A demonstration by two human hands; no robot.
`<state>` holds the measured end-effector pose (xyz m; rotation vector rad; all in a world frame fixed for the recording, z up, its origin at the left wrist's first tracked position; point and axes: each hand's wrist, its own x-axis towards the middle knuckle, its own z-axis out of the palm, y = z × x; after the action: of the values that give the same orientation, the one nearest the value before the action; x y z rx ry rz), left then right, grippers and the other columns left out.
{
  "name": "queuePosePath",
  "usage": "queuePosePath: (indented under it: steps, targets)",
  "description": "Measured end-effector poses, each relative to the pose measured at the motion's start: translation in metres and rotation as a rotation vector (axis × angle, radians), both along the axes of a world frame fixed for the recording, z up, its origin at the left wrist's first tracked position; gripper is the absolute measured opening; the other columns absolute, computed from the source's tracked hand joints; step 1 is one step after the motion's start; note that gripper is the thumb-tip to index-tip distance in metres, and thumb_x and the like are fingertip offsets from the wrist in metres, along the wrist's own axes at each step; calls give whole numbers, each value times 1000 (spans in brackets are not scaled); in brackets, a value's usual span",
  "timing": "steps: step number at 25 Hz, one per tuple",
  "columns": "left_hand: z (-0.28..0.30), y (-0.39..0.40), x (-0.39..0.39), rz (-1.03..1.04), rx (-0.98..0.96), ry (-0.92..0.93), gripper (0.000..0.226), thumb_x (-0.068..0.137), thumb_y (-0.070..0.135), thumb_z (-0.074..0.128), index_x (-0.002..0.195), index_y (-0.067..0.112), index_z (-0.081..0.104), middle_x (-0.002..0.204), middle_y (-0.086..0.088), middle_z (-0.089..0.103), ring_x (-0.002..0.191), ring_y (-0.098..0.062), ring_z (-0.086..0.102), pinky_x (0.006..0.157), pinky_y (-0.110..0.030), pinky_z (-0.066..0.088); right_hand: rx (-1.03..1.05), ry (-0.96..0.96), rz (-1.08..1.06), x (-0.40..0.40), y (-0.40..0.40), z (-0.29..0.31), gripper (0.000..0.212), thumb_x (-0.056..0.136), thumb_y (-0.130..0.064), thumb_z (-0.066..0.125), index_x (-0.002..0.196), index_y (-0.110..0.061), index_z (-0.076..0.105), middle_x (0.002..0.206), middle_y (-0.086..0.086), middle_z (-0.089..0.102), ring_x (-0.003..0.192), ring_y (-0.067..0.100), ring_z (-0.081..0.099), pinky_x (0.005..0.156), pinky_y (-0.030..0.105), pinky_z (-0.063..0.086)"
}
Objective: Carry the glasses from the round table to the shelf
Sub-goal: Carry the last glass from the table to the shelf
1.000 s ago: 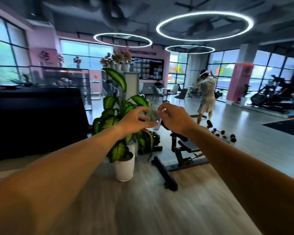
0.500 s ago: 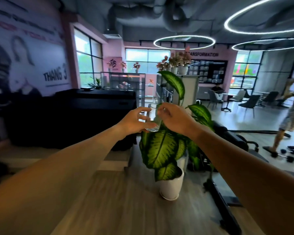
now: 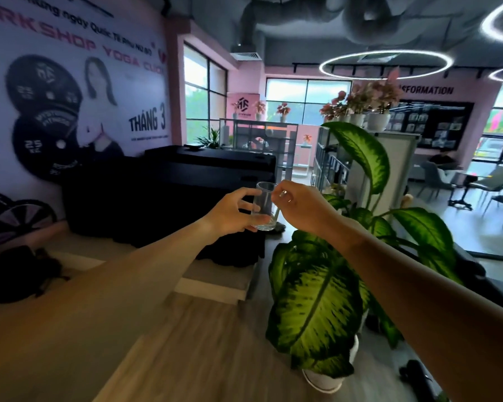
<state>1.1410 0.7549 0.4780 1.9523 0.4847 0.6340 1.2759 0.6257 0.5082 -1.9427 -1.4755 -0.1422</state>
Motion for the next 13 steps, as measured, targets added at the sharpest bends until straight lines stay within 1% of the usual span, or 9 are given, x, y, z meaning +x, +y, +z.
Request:
queuePosePath:
  steps: [4, 6, 8, 10, 12, 13]
  targets:
    - [-2, 74, 42, 6, 20, 2, 70, 75, 26, 84, 136, 30, 50, 120, -5, 65, 83, -20, 74, 61, -18, 55, 5, 13, 3, 43, 73, -1, 14, 98, -33, 50, 99, -28, 63, 83, -8, 61, 71, 5, 58, 55, 22, 42]
    - [3, 114, 64, -1, 16, 1, 68, 77, 22, 83, 136, 28, 50, 120, -6, 64, 87, -18, 71, 57, -15, 54, -13, -10, -3, 64, 112, 3, 13, 99, -33, 50, 99, -28, 62, 79, -11, 58, 70, 4, 57, 55, 20, 40]
    - [8, 152, 87, -11, 17, 5, 68, 77, 20, 82, 136, 28, 50, 121, -6, 64, 88, -18, 70, 54, -13, 53, -18, -32, 5, 86, 148, 8, 15, 100, -32, 49, 102, -26, 63, 84, -7, 61, 74, 12, 60, 59, 22, 42]
    - [11, 183, 109, -22, 12, 5, 70, 77, 20, 83, 137, 27, 49, 120, -7, 64, 88, -18, 70, 55, -15, 54, -18, -31, 1, 107, 179, 10, 19, 100, -32, 48, 107, -23, 64, 92, -2, 64, 83, 17, 62, 69, 28, 49]
    - [11, 216, 134, -25, 3, 16, 72, 77, 22, 83, 139, 27, 48, 119, -6, 65, 87, -18, 71, 56, -15, 55, -31, -29, -16, 133, 214, 9, 20, 100, -32, 48, 108, -22, 64, 99, 3, 68, 86, 19, 65, 76, 32, 53]
    - [9, 232, 147, -27, 1, 24, 72, 77, 22, 83, 139, 27, 48, 119, -6, 65, 86, -18, 71, 55, -15, 55, -42, -34, -21, 146, 231, 8, 20, 100, -31, 48, 108, -22, 64, 101, 4, 70, 85, 19, 65, 76, 32, 53]
